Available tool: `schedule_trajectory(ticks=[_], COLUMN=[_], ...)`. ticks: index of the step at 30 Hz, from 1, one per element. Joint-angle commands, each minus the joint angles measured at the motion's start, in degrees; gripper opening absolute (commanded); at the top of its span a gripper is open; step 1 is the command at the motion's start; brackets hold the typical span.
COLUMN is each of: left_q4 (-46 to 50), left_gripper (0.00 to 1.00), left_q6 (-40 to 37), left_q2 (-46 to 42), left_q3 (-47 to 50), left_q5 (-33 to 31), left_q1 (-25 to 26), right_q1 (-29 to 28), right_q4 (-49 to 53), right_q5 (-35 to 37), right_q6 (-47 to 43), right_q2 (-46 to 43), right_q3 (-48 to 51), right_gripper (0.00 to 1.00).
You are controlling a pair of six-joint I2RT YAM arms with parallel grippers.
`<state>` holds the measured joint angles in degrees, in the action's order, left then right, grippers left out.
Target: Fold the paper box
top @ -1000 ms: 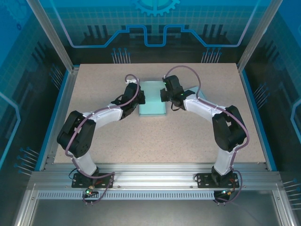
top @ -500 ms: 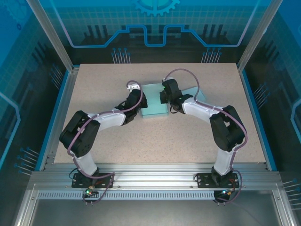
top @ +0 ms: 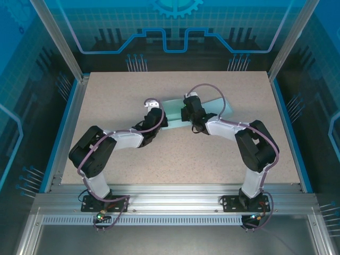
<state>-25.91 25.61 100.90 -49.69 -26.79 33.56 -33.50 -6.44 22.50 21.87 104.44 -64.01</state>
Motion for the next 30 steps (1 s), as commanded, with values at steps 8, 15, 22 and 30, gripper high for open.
schedule_trajectory(ticks=[8,15,22,30], left_q4=[-9.38,-14.61,-18.29,-10.31], left_gripper=[0.26,0.41,0.65,0.78], left_q6=[-0.62,-2.67,-4.61,-7.85], left_q2=[-4.81,-8.08,-14.55,-28.35], left_q3=[9.44,15.31,22.47,29.32], left_q5=[11.77,17.14,20.99,20.37], left_q1=[3.25,3.25,3.26,3.34], right_q1=[-5.48,-5.51,-5.56,-5.62], right_q4=[-1.41,-4.16,-5.6,-6.75], right_q5=[-9.21,-7.97,-6.44,-5.6], right_q6=[0.8,0.53,0.15,0.22], right_q2=[-0.57,-1.83,-1.87,-0.57], right_q3=[7.64,13.05,16.75,18.16], right_gripper=[0.07,0.07,0.06,0.06])
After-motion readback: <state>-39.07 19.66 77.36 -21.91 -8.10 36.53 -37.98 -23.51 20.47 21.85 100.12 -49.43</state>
